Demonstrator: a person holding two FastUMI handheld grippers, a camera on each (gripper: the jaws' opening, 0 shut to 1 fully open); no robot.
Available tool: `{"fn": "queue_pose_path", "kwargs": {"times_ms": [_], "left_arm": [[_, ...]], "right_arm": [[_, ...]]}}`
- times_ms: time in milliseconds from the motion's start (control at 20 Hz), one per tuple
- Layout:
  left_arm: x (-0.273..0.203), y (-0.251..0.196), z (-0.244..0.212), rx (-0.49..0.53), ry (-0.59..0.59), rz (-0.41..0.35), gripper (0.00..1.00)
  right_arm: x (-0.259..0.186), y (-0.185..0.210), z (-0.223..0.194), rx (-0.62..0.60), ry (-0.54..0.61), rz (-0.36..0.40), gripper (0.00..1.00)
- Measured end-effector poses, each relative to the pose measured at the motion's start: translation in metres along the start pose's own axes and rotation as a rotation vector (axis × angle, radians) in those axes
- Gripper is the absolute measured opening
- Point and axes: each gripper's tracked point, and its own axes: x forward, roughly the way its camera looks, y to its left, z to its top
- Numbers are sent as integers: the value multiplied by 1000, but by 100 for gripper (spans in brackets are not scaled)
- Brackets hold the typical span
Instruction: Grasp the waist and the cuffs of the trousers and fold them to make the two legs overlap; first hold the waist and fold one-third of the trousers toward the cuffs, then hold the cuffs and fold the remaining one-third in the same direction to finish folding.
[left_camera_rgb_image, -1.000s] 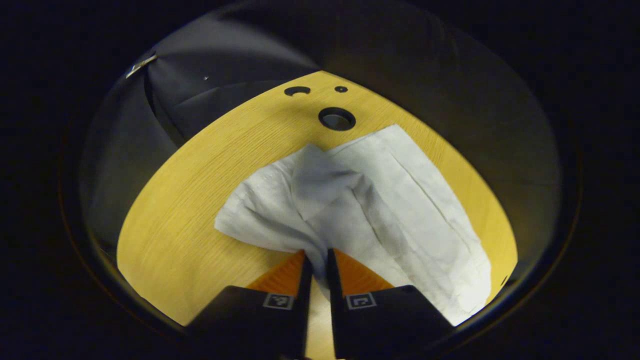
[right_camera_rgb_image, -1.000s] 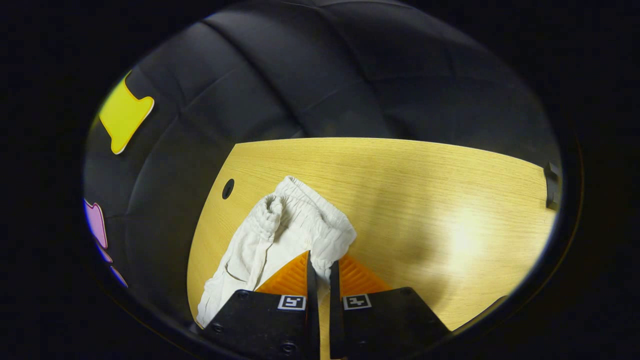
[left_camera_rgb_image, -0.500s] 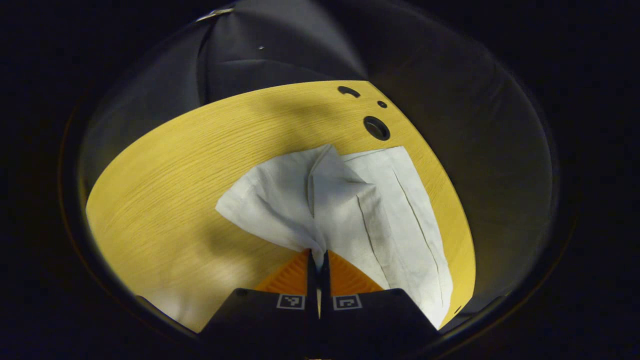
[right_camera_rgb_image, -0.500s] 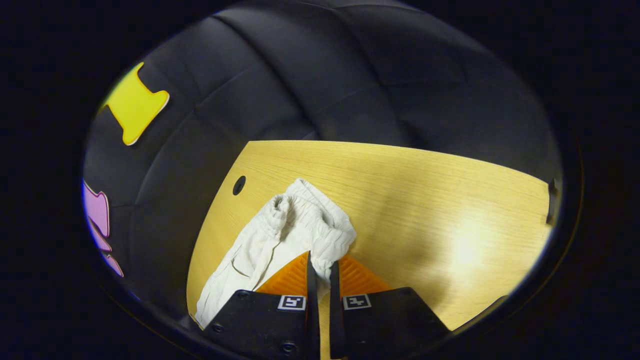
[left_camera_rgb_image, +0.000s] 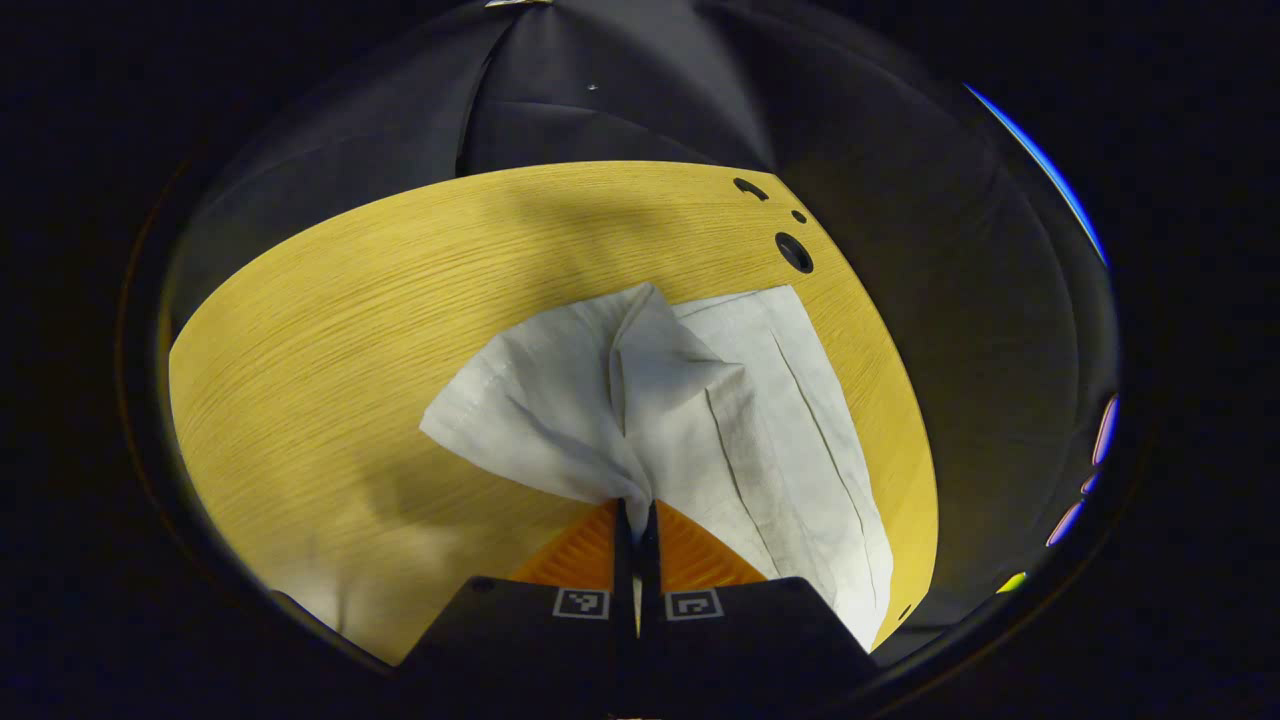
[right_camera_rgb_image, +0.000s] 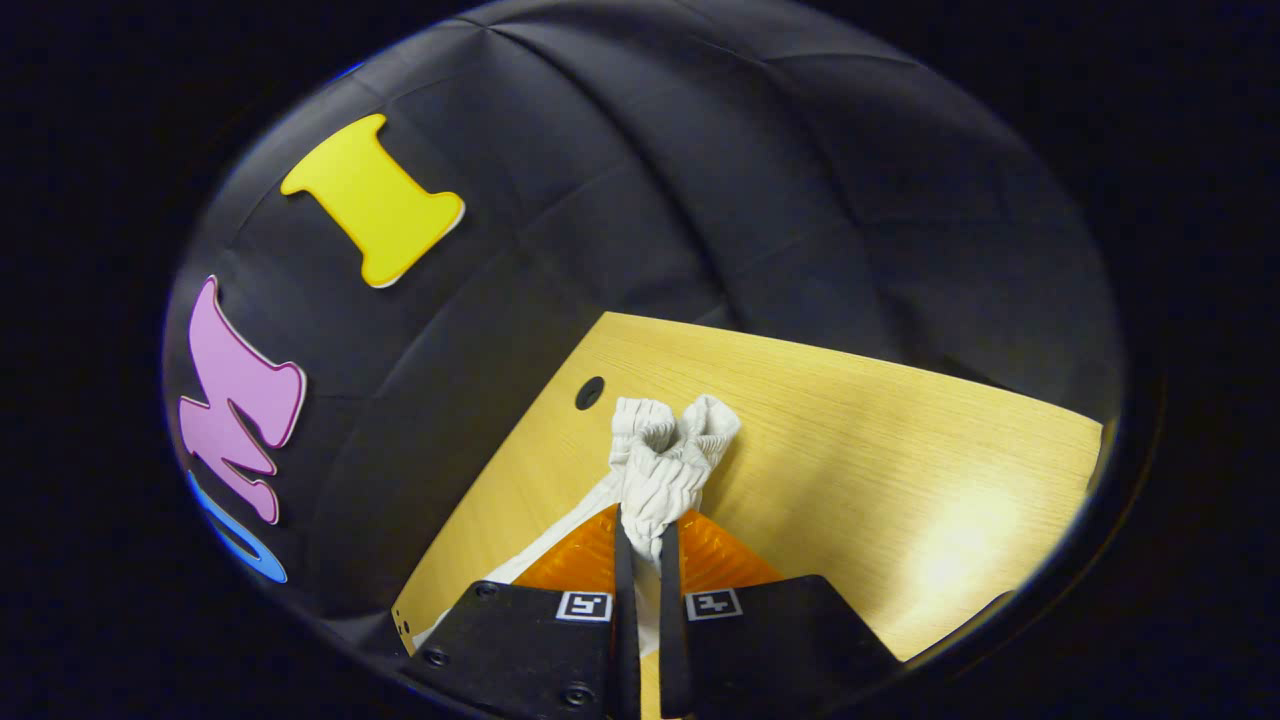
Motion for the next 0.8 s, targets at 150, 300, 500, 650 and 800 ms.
{"fn": "queue_pose_path", "kwargs": {"times_ms": [150, 300, 500, 650, 800], "left_arm": [[2, -2, -5, 18, 9, 2, 6], [1, -4, -3, 21, 10, -7, 6], [2, -4, -3, 47, 17, -10, 6], [1, -4, -3, 44, 22, -16, 6], [-1, -5, -1, 48, 23, -19, 6]], "right_arm": [[-15, 39, -4, -123, -2, 79, 12], [-25, 88, -19, -233, 8, 177, 12], [-44, 140, -59, -395, 47, 305, 12], [-35, 174, -100, -504, 99, 405, 12], [-3, 190, -146, -606, 175, 457, 12]]}}
